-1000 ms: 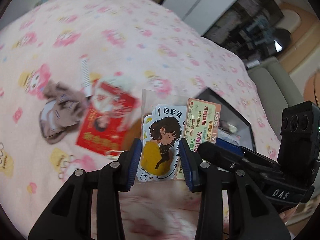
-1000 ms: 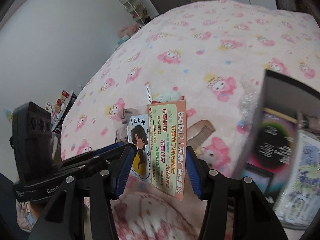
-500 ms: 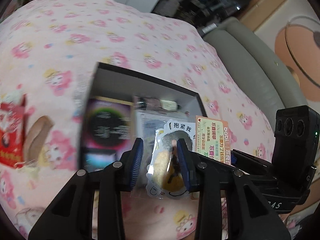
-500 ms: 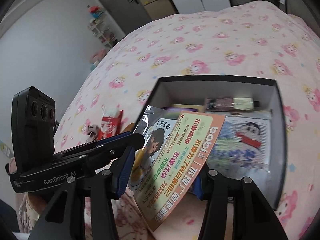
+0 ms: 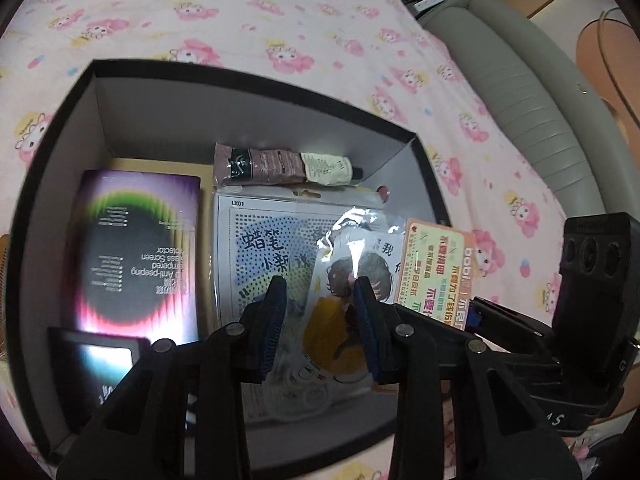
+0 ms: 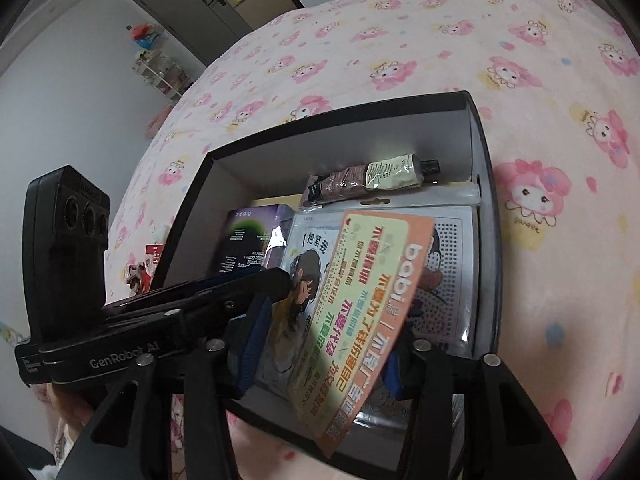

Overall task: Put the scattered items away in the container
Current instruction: 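Carry the cards into the black box and open the left gripper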

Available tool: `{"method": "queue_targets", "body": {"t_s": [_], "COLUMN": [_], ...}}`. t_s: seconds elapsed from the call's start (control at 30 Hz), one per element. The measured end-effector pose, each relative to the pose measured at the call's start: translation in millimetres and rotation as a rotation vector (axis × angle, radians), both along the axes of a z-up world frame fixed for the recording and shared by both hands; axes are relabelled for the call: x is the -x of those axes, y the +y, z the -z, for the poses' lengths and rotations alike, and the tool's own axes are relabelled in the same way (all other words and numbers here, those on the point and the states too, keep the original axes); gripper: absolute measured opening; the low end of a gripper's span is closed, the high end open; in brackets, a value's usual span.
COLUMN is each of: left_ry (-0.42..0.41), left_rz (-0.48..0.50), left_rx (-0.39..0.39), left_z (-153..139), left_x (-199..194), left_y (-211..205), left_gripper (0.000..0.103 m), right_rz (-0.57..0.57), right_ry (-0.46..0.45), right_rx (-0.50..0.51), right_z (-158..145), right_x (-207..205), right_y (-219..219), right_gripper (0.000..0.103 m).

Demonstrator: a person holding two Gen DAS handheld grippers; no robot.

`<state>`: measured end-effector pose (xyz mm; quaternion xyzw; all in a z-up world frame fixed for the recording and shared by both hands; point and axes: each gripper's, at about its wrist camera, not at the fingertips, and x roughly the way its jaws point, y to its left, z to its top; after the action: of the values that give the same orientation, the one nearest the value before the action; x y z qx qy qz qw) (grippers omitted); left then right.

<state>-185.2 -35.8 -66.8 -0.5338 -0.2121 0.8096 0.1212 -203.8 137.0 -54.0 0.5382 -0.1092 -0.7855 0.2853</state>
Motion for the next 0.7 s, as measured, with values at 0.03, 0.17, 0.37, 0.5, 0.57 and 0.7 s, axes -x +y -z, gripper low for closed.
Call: {"method": "queue_targets", "body": {"t_s": [0.03,0.17,0.37,0.5,0.57,0.7], "left_ry": [-0.008,-0.044,-0.117,-0.123,-0.129,-0.106], "left_rz": [-0.006,-0.029,-0.07,-0.073,-0.071,-0.071], "left_rx": [0.013,0.046,0.095,0.132,0.139,0.116], "left_z": [2.7,11.8,28.6,27.9,27.2,22.3], "left_x": [2.3,8.5,10.0,5.2,3.2,-4.2], "left_y": [1.1,0.1,-1.3,-2.6,-1.6,-0.5], "left_gripper": [0.034,0.034,0.034,0.034,0.034,0.034], "right_rz": [-0.002,-0.018,-0.022,-0.003,0.017,0.061], "right_ry": [0.006,0.04,0.126,0.211,0.252,0.25], "right_rx": [-0.005,-0.042,-0.154,-0.291,-0.349,-0.317], "right_z": [0.6,2.6,0.8,1.6,2.4,-2.3], "right_x": [1.0,2.9,1.1,-2.2,-2.8,-0.4], "right_y": [-0.9,-4.6,-13.5,-18.4,-18.2,-5.9], "right_gripper": [0.038,0.037,0.037,0.042,0.042,0.042]}}
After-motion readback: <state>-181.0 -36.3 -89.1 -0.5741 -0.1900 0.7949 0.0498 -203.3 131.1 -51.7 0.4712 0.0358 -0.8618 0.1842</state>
